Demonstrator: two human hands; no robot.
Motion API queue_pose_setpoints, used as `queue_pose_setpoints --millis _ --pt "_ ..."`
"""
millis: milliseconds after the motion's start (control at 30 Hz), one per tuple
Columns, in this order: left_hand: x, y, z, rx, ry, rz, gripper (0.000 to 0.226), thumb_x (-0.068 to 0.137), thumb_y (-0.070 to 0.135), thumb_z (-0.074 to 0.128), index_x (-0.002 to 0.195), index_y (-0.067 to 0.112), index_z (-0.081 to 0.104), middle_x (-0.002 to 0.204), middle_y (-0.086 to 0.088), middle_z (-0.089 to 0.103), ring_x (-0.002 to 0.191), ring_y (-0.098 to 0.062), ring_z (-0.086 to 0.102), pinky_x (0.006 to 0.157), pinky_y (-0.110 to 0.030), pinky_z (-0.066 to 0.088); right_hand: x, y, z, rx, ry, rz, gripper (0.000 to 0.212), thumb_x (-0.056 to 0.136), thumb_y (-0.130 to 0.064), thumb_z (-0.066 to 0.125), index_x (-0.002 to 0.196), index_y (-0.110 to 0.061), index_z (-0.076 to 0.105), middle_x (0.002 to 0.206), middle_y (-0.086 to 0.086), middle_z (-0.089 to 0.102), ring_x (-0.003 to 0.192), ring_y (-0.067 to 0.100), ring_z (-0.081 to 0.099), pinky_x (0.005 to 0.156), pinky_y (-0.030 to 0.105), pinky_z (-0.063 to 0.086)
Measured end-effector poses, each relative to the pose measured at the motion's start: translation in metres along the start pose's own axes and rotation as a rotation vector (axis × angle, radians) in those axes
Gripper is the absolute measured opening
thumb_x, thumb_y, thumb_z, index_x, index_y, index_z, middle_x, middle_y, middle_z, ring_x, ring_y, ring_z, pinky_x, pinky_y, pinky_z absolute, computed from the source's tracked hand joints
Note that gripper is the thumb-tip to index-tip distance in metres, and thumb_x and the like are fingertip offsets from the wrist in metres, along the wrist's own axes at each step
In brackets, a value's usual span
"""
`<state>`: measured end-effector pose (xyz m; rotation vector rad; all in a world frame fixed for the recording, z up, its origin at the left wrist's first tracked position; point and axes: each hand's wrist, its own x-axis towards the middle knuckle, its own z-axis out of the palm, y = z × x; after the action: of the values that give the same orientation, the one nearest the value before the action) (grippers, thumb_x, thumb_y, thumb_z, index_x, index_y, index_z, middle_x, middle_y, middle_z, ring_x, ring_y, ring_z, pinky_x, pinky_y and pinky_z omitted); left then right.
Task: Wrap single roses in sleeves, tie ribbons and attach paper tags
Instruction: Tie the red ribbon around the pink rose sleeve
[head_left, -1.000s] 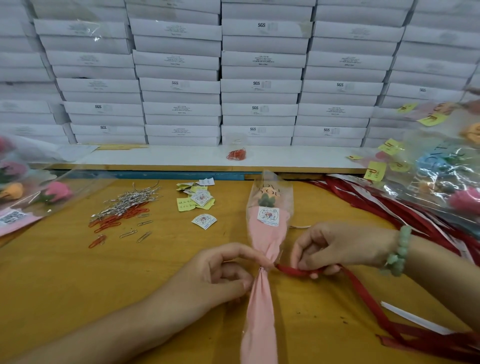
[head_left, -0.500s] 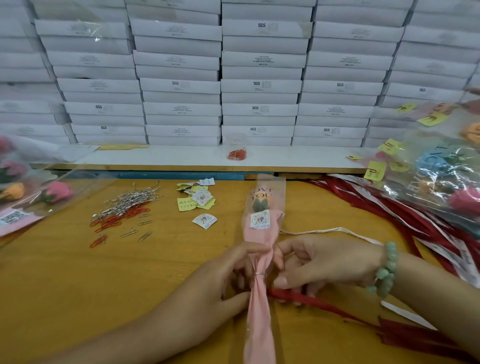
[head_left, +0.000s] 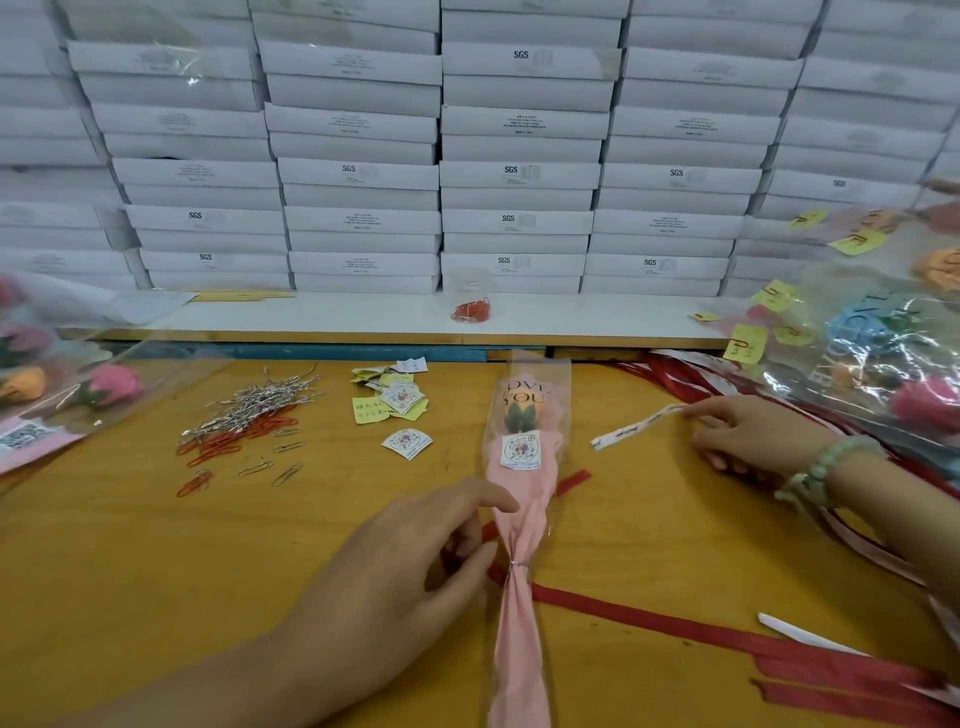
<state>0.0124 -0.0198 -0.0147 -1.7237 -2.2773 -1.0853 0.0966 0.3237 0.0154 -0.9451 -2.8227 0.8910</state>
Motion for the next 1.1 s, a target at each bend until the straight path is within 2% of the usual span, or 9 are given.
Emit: queue_pose_setpoints --millis 100,167,267,400,467,633,733,867,1100 --pt "0.0 0.0 0.0 0.003 0.051 0.017 0.024 0.092 0.043 0.054 0.114 0.05 0.047 0.093 0.02 0.055 0.084 -0.008 0.055 0.064 -0.021 0.047 0.003 0.012 -0.006 -0.046 0.096 0.089 0.016 0.093 -0.012 0.052 0.1 -0.006 0.066 0.044 -0.005 0.057 0.036 0.005 0.047 0.04 0.019 0.04" --pt "0.001 -0.001 0.0 -0.026 0.09 0.01 0.022 0.089 0.046 0.058 0.11 0.045 0.055 0.088 0.021 0.057 0.075 -0.006 0.056 0.058 -0.014 0.044 0.005 0.018 -0.009 -0.052 0.143 0.142 0.026 0.092 -0.013 0.053 0.071 -0.003 0.065 0.044 -0.001 0.059 0.039 0.01 0.05 0.044 0.024 0.041" --pt "0.003 -0.002 -0.002 -0.199 0.162 -0.05 0.015 0.085 0.04 0.068 0.099 0.038 0.063 0.08 0.017 0.062 0.055 -0.001 0.048 0.054 -0.008 0.037 0.004 0.018 -0.013 -0.075 0.164 0.166 0.031 0.092 -0.015 0.052 0.067 0.0 0.064 0.055 0.009 0.067 0.045 0.018 0.057 0.043 0.024 0.043" --pt "0.008 -0.004 -0.005 -0.422 0.193 -0.197 0.018 0.075 0.039 0.073 0.092 0.038 0.067 0.081 0.009 0.069 0.048 -0.001 0.05 0.05 -0.011 0.043 -0.006 -0.001 -0.014 -0.541 0.242 0.008 0.029 0.096 -0.03 0.051 0.079 -0.014 0.067 0.061 -0.003 0.067 0.054 0.006 0.062 0.05 0.018 0.044" --pt "0.01 -0.007 -0.005 -0.51 0.194 -0.25 0.018 0.072 0.03 0.074 0.089 0.034 0.069 0.084 0.002 0.071 0.046 -0.004 0.052 0.047 -0.016 0.045 -0.02 -0.023 -0.013 -0.534 0.115 -0.162 0.019 0.094 -0.035 0.055 0.083 -0.021 0.063 0.067 -0.005 0.066 0.057 0.002 0.06 0.055 0.015 0.045" --pt "0.014 -0.012 -0.005 -0.638 0.225 -0.325 0.022 0.069 0.025 0.075 0.09 0.026 0.07 0.089 -0.004 0.071 0.057 -0.017 0.065 0.045 -0.019 0.047 -0.078 -0.089 0.014 -0.344 -0.566 -0.449 0.024 0.081 -0.049 0.069 0.094 -0.03 0.063 0.085 -0.011 0.066 0.074 0.001 0.06 0.064 0.012 0.046" --pt "0.016 -0.013 -0.009 -0.714 0.217 -0.368 0.023 0.071 0.024 0.073 0.094 0.025 0.069 0.094 -0.005 0.071 0.058 -0.022 0.067 0.043 -0.02 0.044 -0.102 -0.1 0.036 -0.597 -0.446 -0.532 0.031 0.076 -0.055 0.068 0.093 -0.033 0.054 0.084 -0.016 0.057 0.07 0.0 0.052 0.055 0.015 0.036" --pt "0.015 -0.011 -0.018 -0.456 -0.03 -0.374 0.019 0.072 0.045 0.071 0.084 0.032 0.065 0.077 0.001 0.07 0.057 -0.01 0.064 0.049 -0.017 0.045 -0.119 -0.103 0.051 -0.753 -0.238 -0.635 0.011 0.081 -0.039 0.055 0.088 -0.031 0.051 0.076 -0.014 0.045 0.062 0.002 0.038 0.053 0.017 0.026" --pt "0.021 -0.009 -0.036 0.021 -0.539 -0.295 0.019 0.08 0.041 0.075 0.09 0.036 0.059 0.082 0.019 0.063 0.063 0.001 0.053 0.054 -0.013 0.041 -0.109 -0.105 0.037 -0.557 -0.372 -0.541 0.004 0.089 -0.028 0.053 0.085 -0.028 0.052 0.081 -0.012 0.06 0.075 0.004 0.053 0.065 0.019 0.042"
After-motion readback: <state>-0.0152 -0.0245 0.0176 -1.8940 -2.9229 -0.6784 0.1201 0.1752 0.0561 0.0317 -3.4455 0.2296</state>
